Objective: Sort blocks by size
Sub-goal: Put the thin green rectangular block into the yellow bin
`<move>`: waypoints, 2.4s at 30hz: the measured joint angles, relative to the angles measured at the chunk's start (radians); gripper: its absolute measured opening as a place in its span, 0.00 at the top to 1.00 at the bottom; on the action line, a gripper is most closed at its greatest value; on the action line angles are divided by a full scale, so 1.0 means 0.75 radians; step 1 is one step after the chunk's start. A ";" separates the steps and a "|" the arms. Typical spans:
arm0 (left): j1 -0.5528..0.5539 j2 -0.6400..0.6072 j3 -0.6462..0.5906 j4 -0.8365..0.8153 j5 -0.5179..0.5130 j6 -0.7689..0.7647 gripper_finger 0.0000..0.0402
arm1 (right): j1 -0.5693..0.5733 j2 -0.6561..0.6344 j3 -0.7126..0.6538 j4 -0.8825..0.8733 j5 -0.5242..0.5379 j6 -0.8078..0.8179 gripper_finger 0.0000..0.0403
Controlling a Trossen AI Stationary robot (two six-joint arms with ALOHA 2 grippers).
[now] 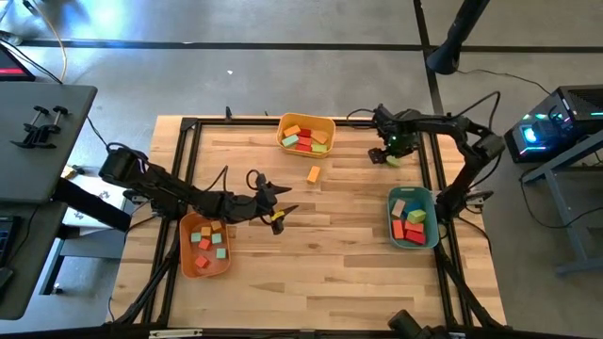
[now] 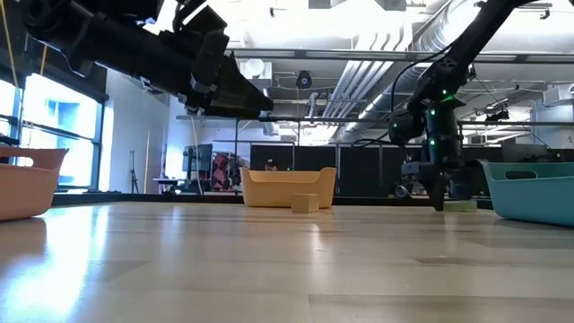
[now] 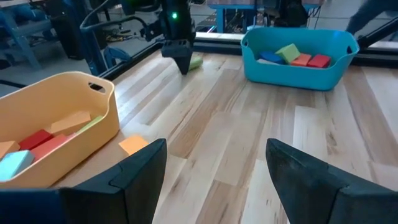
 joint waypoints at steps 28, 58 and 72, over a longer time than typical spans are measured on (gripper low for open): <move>0.011 0.117 0.001 0.139 -0.008 -0.010 0.35 | 0.088 -0.127 0.002 0.078 -0.132 -0.293 0.69; 0.698 -0.099 0.001 0.078 0.081 0.270 0.35 | 0.378 -0.187 -0.087 1.529 -0.473 -0.578 0.69; 0.661 -0.099 0.001 0.090 0.122 0.172 0.35 | 0.368 0.409 0.562 0.948 -0.472 -0.701 0.65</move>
